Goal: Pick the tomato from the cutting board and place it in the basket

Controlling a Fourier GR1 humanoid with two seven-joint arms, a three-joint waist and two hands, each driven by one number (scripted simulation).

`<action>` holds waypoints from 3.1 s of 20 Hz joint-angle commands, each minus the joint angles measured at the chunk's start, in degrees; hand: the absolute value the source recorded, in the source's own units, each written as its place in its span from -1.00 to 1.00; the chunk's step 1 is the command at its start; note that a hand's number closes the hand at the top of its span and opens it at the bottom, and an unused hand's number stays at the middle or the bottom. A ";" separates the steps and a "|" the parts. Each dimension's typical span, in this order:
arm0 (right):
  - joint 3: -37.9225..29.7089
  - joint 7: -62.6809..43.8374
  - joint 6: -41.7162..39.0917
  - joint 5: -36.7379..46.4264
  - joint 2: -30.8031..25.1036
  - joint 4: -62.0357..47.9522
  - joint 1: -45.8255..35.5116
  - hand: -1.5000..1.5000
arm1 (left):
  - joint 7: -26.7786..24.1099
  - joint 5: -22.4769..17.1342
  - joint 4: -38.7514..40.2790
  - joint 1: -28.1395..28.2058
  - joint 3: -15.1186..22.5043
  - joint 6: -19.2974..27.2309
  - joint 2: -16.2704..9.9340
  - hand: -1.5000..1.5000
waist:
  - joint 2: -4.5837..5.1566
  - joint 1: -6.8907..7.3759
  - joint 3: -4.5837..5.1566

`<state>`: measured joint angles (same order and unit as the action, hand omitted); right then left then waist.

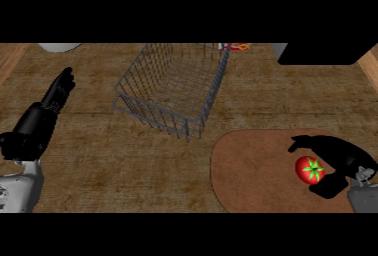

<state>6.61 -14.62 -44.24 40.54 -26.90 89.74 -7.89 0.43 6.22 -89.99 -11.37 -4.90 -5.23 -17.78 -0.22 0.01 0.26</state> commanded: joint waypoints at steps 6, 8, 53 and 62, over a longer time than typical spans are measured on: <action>4.28 8.26 7.25 6.45 1.54 -4.73 1.08 1.00 | -0.81 1.25 1.66 -0.83 -0.49 -0.47 1.03 0.00 | 0.25 0.02 -0.27; 2.66 9.39 6.55 6.31 0.26 -3.34 0.73 1.00 | -1.05 1.08 2.47 -1.94 -1.26 -0.53 1.10 0.00 | 0.23 -0.08 -0.26; -13.14 -30.46 27.10 -3.67 19.08 -10.74 -65.49 1.00 | 0.04 1.00 0.19 -0.14 -2.73 -2.85 1.13 0.00 | 0.25 0.79 -0.21; -11.79 -35.69 31.36 -1.34 26.60 -29.94 -75.80 1.00 | -1.10 4.23 -0.50 1.05 1.19 -0.75 4.65 0.00 | 0.41 1.51 -0.18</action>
<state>-5.78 -48.54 -13.03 38.84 -2.58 67.03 -79.92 -0.10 9.47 -89.54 -12.00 -5.10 -6.31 -14.19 0.15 1.16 0.08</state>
